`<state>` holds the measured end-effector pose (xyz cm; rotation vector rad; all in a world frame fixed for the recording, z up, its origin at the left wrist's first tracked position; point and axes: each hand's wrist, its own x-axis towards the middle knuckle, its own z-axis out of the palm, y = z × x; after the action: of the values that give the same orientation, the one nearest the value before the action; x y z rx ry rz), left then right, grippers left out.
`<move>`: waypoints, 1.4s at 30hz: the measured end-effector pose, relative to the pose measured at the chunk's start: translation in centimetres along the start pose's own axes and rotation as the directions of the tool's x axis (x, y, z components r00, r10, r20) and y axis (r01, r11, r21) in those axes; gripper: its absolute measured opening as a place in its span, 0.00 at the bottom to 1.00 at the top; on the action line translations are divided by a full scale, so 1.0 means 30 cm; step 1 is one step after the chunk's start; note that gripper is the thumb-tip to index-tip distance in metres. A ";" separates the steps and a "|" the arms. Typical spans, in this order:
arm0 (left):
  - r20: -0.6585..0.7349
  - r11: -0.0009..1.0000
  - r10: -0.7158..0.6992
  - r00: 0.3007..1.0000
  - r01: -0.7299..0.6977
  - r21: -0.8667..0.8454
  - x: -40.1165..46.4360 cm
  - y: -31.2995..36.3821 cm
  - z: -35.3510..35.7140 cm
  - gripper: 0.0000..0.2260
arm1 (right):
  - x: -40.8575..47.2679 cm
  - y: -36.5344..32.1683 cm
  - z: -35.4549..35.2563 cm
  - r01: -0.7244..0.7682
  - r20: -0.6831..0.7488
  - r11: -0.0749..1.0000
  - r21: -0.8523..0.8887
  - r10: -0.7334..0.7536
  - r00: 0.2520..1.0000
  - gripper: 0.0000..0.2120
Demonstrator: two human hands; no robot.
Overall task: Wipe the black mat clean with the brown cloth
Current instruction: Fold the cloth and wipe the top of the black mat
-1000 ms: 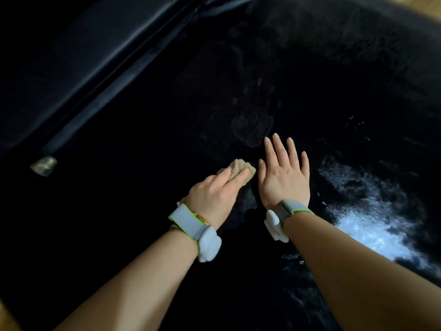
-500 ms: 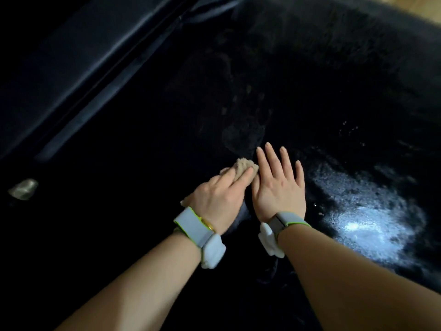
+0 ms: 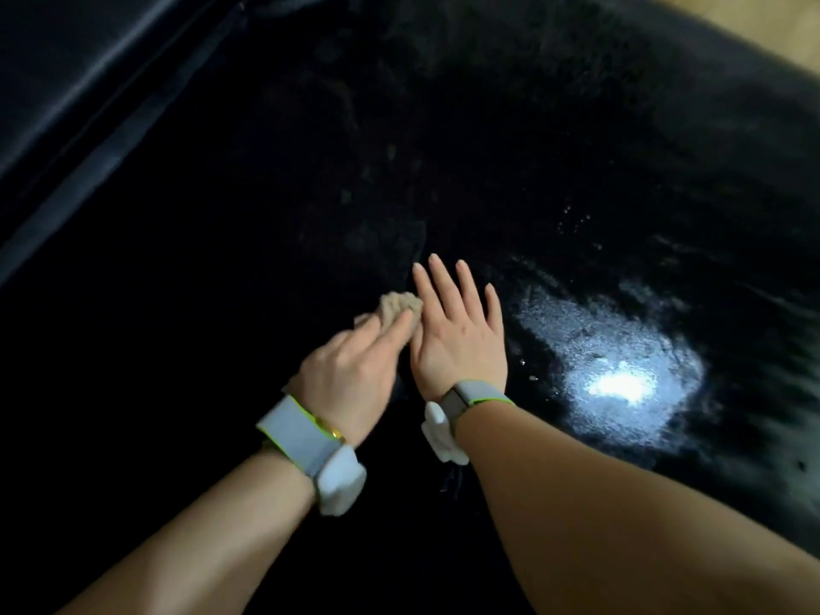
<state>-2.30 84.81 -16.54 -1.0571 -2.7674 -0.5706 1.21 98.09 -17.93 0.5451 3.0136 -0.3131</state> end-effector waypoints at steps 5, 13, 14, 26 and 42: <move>0.018 0.991 -0.045 0.999 0.042 0.131 0.124 -0.123 -0.033 0.16 | 0.004 -0.006 0.003 -0.020 -0.019 1.000 0.014 0.020 1.000 0.26; -0.123 0.952 -0.304 0.945 0.305 -0.016 0.253 -0.094 0.005 0.15 | 0.006 -0.001 0.001 -0.020 -0.008 0.999 0.025 0.020 1.000 0.25; -0.097 0.986 -0.163 0.982 0.160 -0.042 0.226 -0.060 0.016 0.15 | 0.005 -0.001 0.002 -0.022 -0.014 0.999 0.029 0.022 1.000 0.25; -0.068 0.992 0.057 0.996 -0.048 0.120 0.215 -0.072 0.055 0.16 | 0.120 0.081 -0.072 -0.030 -0.146 0.999 0.032 0.034 0.989 0.23; -0.151 0.806 -0.568 0.809 0.584 0.096 0.525 -0.218 0.035 0.16 | 0.216 0.210 -0.075 -0.179 -0.021 0.984 -0.004 0.179 0.984 0.25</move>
<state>-18.39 90.46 -15.60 -0.1160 -2.9456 -0.4629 -2.68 106.53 -17.56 0.8164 2.9552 -0.2887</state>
